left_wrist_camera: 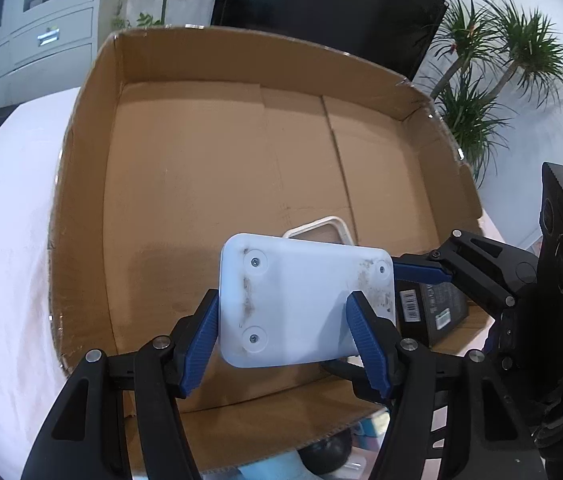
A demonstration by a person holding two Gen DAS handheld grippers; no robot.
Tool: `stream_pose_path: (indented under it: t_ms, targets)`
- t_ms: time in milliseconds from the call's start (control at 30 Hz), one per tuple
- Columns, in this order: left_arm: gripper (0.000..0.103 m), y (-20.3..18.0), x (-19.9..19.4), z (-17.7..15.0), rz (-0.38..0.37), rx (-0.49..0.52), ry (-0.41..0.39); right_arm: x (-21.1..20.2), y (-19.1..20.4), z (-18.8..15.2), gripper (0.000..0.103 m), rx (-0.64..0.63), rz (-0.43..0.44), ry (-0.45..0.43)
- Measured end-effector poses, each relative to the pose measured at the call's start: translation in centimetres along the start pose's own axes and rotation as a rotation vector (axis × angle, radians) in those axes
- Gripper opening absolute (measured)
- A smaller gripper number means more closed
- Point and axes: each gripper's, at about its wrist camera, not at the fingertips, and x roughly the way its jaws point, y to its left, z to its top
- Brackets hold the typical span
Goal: Organize objects
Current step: 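Open the left tool to drop the white block in the box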
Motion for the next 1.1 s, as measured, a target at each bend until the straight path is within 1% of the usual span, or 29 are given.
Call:
stream_pose_path:
  t_ms: [200,400,533,600,667,800,867,933,1000,1067,1100]
  targets:
    - [0.063,0.1,1.5,0.0,0.001,-0.014,0.017,1.3,-0.3,-0.4,0.07,0.014,-0.005,0.017]
    - [0.066,1.1,3.9,-0.1,0.001,-0.076,0.047,3.3,-0.4,-0.7,0.07,0.025,-0.021,0.05]
    - [0.066,0.9,4.1,-0.3,0.055,-0.075,0.032,3.9,0.1,-1.1,0.07,0.018,-0.025,0.073]
    - [0.067,0.7,3.3,-0.4,0.05,-0.078,0.013,3.5,0.5,-1.0,0.073,0.013,-0.042,0.067]
    - [0.068,0.3,1.8,-0.7,0.058,-0.075,-0.019,2.5,0.8,-0.9,0.076,0.007,-0.057,0.059]
    - [0.071,-1.2,-3.0,-2.0,0.09,-0.027,-0.106,-0.6,1.3,-1.4,0.077,0.008,-0.089,0.03]
    - [0.077,-2.0,-6.1,-3.0,0.081,-0.014,-0.159,-2.8,1.6,-1.9,0.078,0.03,-0.086,0.002]
    - [0.092,-2.7,-9.6,-4.7,0.054,-0.015,-0.221,-4.8,2.0,-2.4,0.078,0.046,-0.075,-0.026]
    - [0.101,-3.2,-12.0,-6.2,0.036,-0.006,-0.252,-6.9,3.0,-3.1,0.079,0.041,-0.075,-0.061]
    - [0.102,-3.9,-14.6,-8.3,0.029,0.003,-0.284,-9.0,4.8,-3.7,0.079,0.042,-0.059,-0.097]
    - [0.102,-4.3,-16.0,-9.6,0.032,0.013,-0.299,-9.7,5.1,-3.9,0.079,0.047,-0.048,-0.11]
